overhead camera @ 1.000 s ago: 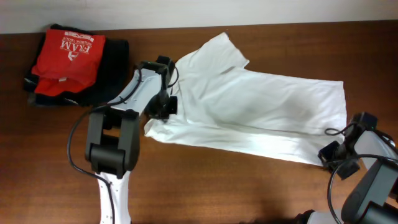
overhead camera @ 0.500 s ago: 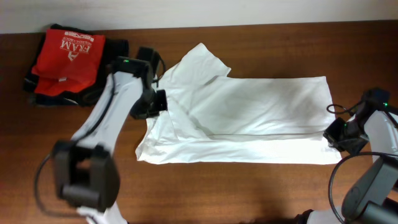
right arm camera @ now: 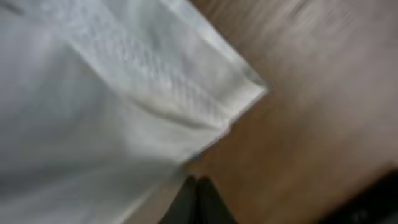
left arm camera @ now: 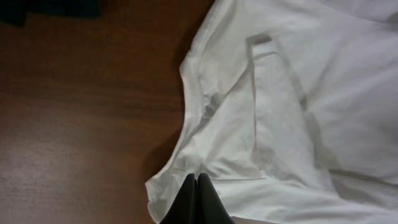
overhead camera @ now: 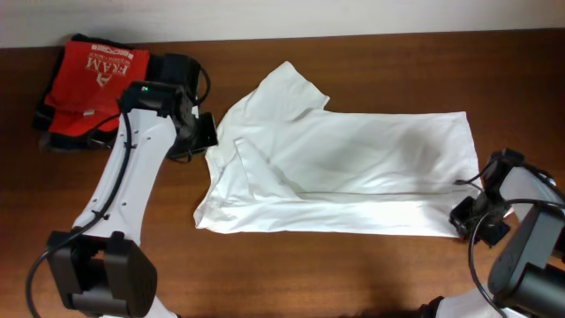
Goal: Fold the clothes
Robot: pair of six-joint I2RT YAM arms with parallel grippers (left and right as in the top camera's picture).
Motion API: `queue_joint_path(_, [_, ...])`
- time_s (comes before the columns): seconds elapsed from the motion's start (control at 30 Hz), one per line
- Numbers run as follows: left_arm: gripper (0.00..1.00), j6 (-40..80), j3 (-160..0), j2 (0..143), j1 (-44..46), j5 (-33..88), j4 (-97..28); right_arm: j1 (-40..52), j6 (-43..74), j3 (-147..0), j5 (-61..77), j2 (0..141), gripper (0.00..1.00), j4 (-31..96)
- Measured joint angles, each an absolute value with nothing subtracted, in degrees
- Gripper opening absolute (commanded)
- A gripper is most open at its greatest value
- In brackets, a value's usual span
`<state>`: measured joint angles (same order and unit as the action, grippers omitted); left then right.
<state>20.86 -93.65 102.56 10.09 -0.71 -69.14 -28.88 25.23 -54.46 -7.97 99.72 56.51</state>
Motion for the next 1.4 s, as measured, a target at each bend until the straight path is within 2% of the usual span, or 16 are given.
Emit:
queue_joint_path(0.13, [0.0,20.9,-93.6,102.6,10.1,-0.7,-69.2,-28.9,24.8,-63.2,1.6,99.6,0.04,57.9])
queue_joint_path(0.23, [0.01,20.9,-93.6,102.6,10.1,-0.7,-69.1,-28.6,25.6,-61.3,7.5,99.4,0.04,53.1])
queue_joint_path(0.43, [0.0,20.9,-93.6,102.7,10.1,-0.7,-69.2,-25.3,27.6,-53.0,9.2,98.7,0.04,39.9])
queue_joint_path(0.67, [0.01,20.9,-93.6,102.7,10.1,-0.7,-69.2,-20.8,24.8,-52.1,16.7,98.7,0.05,28.9])
queue_joint_path(0.77, [0.01,20.9,-93.6,102.7,10.1,-0.9,-69.1,-18.2,23.7,-51.7,17.0,98.7,0.09,21.0])
queue_joint_path(0.93, [0.01,20.9,-93.6,102.7,10.1,-3.4,-69.0,-14.8,23.3,-51.7,16.4,98.7,0.1,13.3])
queue_joint_path(0.97, [0.01,20.9,-93.6,102.7,10.1,-3.8,-69.0,-15.1,23.3,-52.3,16.4,98.7,0.09,15.2])
queue_joint_path(1.03, [0.01,20.9,-93.6,102.7,10.1,-5.1,-69.1,-19.1,23.2,-56.8,16.4,97.0,0.09,26.9])
queue_joint_path(1.13, [0.01,20.9,-93.6,102.7,10.1,-5.5,-68.4,-25.8,23.1,-61.1,12.0,93.9,0.04,41.0])
queue_joint_path(1.2, [0.01,20.9,-93.6,102.7,10.1,-5.6,-67.8,-27.0,23.1,-60.5,7.7,93.9,0.04,44.1])
queue_joint_path(1.4, [0.0,20.9,-93.6,102.7,10.1,-5.9,-68.1,-27.0,23.9,-54.2,1.7,95.5,0.04,39.7])
